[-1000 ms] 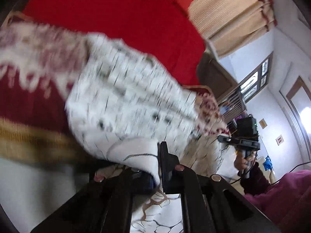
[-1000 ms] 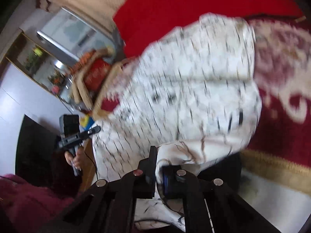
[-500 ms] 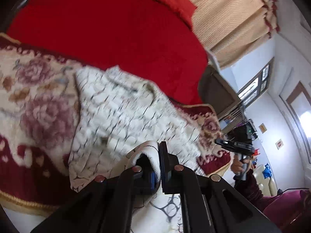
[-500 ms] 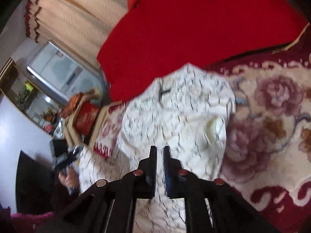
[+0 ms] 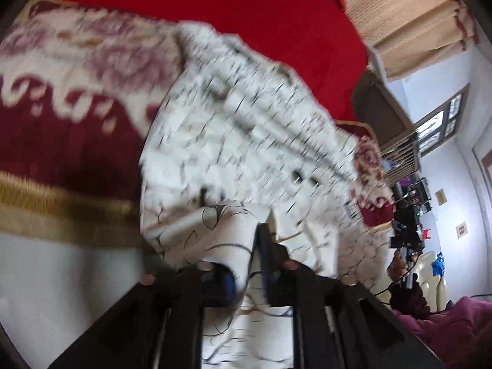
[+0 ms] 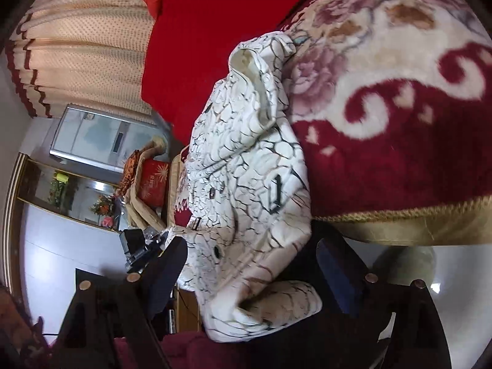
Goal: Fold large clothes
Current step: 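Fold the coat hem up toward the collar with both tools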
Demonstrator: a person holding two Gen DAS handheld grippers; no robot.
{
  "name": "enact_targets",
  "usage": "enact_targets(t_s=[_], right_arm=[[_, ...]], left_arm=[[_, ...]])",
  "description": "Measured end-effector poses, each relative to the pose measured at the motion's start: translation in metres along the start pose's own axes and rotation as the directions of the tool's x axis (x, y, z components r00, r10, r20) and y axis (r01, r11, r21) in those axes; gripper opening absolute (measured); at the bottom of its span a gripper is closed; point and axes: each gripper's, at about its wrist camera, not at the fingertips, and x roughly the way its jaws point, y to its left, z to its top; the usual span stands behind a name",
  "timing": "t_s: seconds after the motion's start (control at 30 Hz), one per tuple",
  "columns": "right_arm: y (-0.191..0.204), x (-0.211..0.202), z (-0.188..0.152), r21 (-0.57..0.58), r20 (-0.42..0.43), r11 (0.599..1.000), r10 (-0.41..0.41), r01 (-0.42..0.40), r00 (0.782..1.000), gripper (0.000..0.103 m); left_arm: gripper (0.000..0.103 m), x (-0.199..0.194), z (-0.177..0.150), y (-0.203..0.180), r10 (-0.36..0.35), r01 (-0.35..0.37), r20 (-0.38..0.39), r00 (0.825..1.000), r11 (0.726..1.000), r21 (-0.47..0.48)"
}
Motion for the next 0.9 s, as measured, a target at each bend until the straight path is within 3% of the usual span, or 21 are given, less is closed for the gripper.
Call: enact_targets(t_s=[0.17, 0.23, 0.3, 0.33, 0.37, 0.5, 0.57, 0.73, 0.83, 0.9], right_arm=[[-0.003, 0.036, -0.011, 0.023, -0.094, 0.999, 0.047, -0.045, 0.995, 0.089], [0.007, 0.054, -0.018, -0.012, -0.141, 1.0, 0.023, -0.025, 0.99, 0.087], [0.022, 0.061, -0.029, -0.102, -0.157, 0.995, -0.016, -0.001, 0.987, 0.072], [0.032, 0.064, -0.034, -0.17, -0.16, 0.985, -0.054, 0.026, 0.986, 0.046], [0.042, 0.066, -0.04, -0.238, -0.163, 0.97, -0.085, 0.045, 0.983, 0.029], [0.062, 0.07, -0.054, -0.325, -0.181, 0.944, -0.13, 0.066, 0.975, 0.024], [0.073, 0.072, -0.05, -0.35, -0.174, 0.935, -0.124, 0.057, 0.977, 0.02], [0.111, 0.069, -0.03, -0.396, -0.096, 0.918, -0.061, 0.019, 0.994, 0.014], [0.132, 0.063, -0.009, -0.427, -0.047, 0.904, -0.033, 0.01, 0.998, 0.012], [0.144, 0.058, 0.01, -0.444, -0.005, 0.896, -0.021, 0.016, 1.0, 0.009]], left_arm=[[0.052, 0.017, -0.023, 0.016, -0.019, 0.016, -0.059, 0.998, 0.998, -0.057], [0.053, 0.017, -0.032, 0.021, -0.031, 0.027, -0.06, 0.998, 0.997, -0.069], [0.053, 0.016, -0.04, 0.027, -0.067, 0.062, -0.058, 0.996, 0.995, -0.081], [0.053, 0.017, -0.043, 0.029, -0.081, 0.076, -0.059, 0.995, 0.994, -0.084], [0.047, 0.018, -0.046, 0.03, -0.094, 0.089, -0.062, 0.994, 0.993, -0.083], [0.016, 0.019, -0.049, 0.019, -0.131, 0.129, -0.058, 0.99, 0.991, -0.031], [0.009, 0.016, -0.045, 0.01, -0.13, 0.13, -0.039, 0.991, 0.991, -0.006], [0.006, -0.018, -0.012, -0.017, -0.174, 0.167, 0.088, 0.981, 0.983, 0.082], [0.005, -0.045, 0.027, -0.031, -0.22, 0.201, 0.174, 0.96, 0.972, 0.12], [0.005, -0.054, 0.06, -0.042, -0.22, 0.194, 0.19, 0.957, 0.97, 0.146]])
